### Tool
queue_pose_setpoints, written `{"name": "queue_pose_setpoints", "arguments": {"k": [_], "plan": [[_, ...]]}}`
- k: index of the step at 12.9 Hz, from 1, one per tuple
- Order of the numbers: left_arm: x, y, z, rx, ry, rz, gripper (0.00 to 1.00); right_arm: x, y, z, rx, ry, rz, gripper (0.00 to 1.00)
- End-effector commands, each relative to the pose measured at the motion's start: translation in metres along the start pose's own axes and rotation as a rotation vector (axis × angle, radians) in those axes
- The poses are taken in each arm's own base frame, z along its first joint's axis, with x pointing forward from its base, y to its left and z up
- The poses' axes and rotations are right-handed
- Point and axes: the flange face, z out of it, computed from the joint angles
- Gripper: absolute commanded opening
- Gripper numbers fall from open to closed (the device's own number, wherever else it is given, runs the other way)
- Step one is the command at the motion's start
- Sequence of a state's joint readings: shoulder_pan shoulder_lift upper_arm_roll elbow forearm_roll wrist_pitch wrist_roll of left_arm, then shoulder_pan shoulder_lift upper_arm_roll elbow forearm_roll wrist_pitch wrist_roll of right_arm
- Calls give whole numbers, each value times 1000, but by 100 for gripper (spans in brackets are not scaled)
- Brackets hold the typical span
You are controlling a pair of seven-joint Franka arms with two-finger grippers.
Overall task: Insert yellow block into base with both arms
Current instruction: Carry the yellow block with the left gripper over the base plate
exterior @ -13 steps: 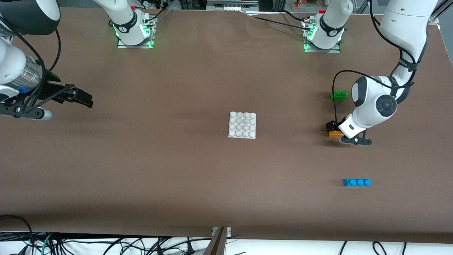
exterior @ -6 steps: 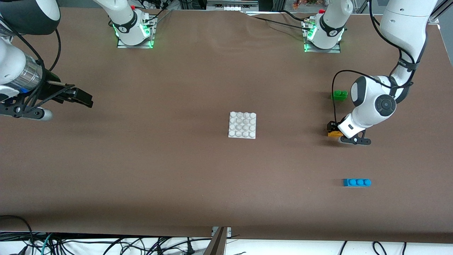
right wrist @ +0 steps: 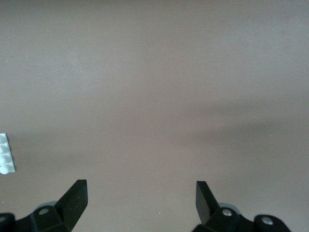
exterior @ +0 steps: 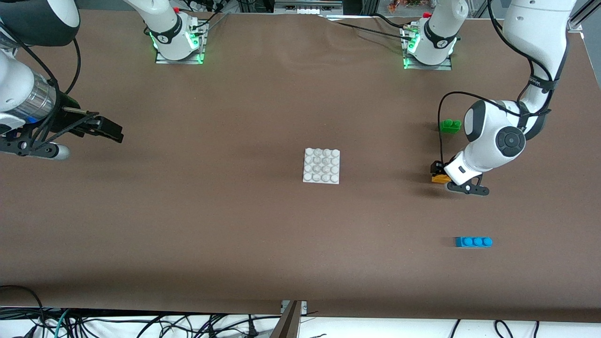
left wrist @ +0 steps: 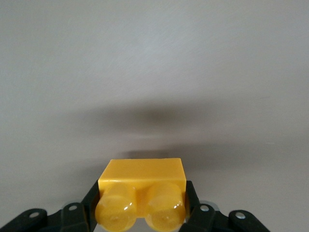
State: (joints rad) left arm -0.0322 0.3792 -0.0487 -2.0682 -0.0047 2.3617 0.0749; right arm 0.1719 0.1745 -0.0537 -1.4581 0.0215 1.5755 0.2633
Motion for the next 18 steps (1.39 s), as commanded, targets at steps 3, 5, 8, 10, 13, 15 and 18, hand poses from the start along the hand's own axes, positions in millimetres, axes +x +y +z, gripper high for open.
{"name": "queue_pose_setpoints", "arguments": {"k": [3, 5, 8, 10, 13, 15, 18], "plan": [[25, 105, -74, -81, -5, -45, 28, -3, 5, -7, -5, 1, -87, 99], [25, 162, -87, -97, 17, 1, 28, -2, 8, -7, -6, 2, -101, 99], [18, 244, -89, -114, 21, 50, 28, -1, 10, -7, -21, 7, -131, 99], [13, 293, -81, -111, 15, 44, 28, -1, 10, -7, -21, 7, -131, 99], [5, 358, -69, -120, 7, 35, 28, -2, 10, -7, -19, 7, -130, 99], [-5, 385, -58, -94, 10, 59, 28, -1, 9, -6, -18, 4, -130, 99], [-8, 390, -48, -45, 21, 64, 28, -1, 9, -6, -17, 4, -128, 99]]}}
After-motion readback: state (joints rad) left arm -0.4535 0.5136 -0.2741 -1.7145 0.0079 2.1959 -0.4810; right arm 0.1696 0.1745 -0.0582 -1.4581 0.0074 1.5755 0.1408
